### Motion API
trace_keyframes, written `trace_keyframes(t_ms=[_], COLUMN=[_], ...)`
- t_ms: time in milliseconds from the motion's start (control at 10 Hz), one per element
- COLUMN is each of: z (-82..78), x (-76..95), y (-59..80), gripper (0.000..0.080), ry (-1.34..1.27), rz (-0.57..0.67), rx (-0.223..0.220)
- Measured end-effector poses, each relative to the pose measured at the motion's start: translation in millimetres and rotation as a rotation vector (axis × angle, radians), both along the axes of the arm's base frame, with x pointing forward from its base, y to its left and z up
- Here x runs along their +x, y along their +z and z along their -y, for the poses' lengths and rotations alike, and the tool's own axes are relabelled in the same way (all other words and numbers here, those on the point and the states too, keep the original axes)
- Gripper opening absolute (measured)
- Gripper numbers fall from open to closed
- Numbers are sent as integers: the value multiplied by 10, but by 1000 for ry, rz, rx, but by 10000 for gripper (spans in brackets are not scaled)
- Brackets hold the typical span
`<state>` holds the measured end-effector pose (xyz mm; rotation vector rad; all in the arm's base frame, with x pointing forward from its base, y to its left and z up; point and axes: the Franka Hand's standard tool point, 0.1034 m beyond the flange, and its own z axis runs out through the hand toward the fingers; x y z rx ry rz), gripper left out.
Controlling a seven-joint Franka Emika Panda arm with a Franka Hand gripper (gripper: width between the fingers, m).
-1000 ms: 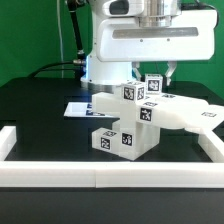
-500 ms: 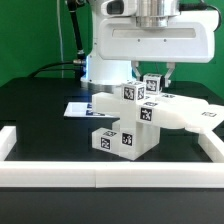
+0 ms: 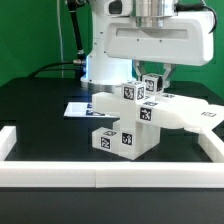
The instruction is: Assemble chair
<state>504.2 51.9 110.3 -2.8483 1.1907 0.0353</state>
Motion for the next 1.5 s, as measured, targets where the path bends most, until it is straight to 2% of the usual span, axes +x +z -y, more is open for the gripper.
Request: trace_keyframes(t_ms=[700, 1000, 1100, 1200, 1500], z=[-28, -30, -30, -39, -60], x=[-3, -4, -6, -9, -12], y=[-2, -4, -9, -10, -11], gripper=[284, 289, 505, 608, 640], ry=[-407, -369, -368, -358, -111], rz=[-25, -23, -24, -24, -10], rx=[9, 9, 8, 8, 2])
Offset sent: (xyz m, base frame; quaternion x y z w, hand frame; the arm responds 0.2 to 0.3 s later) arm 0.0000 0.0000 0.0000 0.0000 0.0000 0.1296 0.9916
